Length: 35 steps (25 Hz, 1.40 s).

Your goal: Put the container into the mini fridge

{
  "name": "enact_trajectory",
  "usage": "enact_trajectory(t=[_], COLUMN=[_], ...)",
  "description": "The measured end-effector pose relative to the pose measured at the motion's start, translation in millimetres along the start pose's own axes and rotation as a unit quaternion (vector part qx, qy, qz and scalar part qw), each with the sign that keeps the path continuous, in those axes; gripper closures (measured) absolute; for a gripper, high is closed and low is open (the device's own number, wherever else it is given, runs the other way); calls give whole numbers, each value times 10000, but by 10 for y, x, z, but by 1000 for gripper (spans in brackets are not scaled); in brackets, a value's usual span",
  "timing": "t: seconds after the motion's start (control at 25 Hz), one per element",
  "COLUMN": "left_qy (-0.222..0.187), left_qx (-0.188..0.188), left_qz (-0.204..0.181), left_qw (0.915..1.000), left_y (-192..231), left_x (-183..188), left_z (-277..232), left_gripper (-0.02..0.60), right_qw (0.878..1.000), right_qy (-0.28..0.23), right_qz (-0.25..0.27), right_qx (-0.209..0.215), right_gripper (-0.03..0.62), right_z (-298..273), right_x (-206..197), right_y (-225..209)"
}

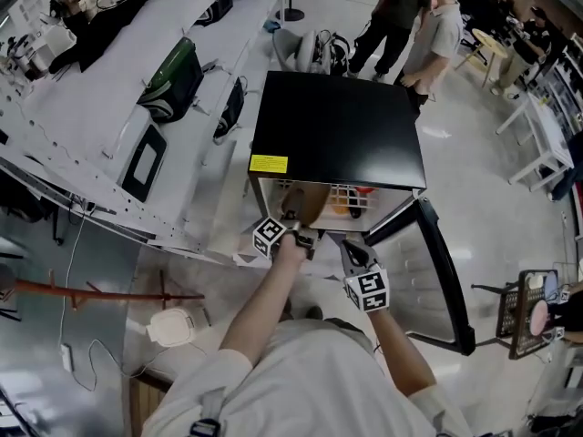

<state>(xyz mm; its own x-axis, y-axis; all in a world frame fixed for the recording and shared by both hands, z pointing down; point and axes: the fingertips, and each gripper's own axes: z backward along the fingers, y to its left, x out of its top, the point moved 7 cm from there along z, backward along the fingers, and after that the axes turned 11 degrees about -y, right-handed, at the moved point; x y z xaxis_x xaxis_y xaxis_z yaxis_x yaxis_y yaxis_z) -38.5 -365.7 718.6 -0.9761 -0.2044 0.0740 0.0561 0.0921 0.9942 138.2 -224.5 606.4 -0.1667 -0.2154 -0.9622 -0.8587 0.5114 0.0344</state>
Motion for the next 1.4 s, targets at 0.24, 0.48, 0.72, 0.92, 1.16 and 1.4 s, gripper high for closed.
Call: enact_trajectory(t=[0.24, 0.48, 0.72, 0.92, 1.16, 1.4], left_qy=[218, 338, 588, 964, 1459, 1905], left_qx=[-138, -159, -320, -473, -626, -802], left_qz=[-224, -353, -702, -1456, -2762, -5211], left_qw=[9994, 9987, 9953, 9835, 9479, 8281], left_y=[2, 6, -1, -47, -141, -158], left_x=[-62, -64, -61, -47, -48, -144], left_z=[51, 186, 363, 610, 949, 997], left_gripper=[64, 63, 64, 64, 64, 67], right_qw=[9999, 9999, 9999, 9998, 9997, 9998], right_qy=[-7, -4, 21, -9, -93, -69], right_qz=[92, 118, 57, 71, 44, 22], right_qx=[115, 82, 126, 203, 202, 166], right_gripper=[588, 588, 588, 588, 588, 588], right_z=[1, 58, 48, 13, 15, 53], right_x=[18, 11, -32, -26, -12, -42], right_y=[67, 81, 169, 243, 278, 268])
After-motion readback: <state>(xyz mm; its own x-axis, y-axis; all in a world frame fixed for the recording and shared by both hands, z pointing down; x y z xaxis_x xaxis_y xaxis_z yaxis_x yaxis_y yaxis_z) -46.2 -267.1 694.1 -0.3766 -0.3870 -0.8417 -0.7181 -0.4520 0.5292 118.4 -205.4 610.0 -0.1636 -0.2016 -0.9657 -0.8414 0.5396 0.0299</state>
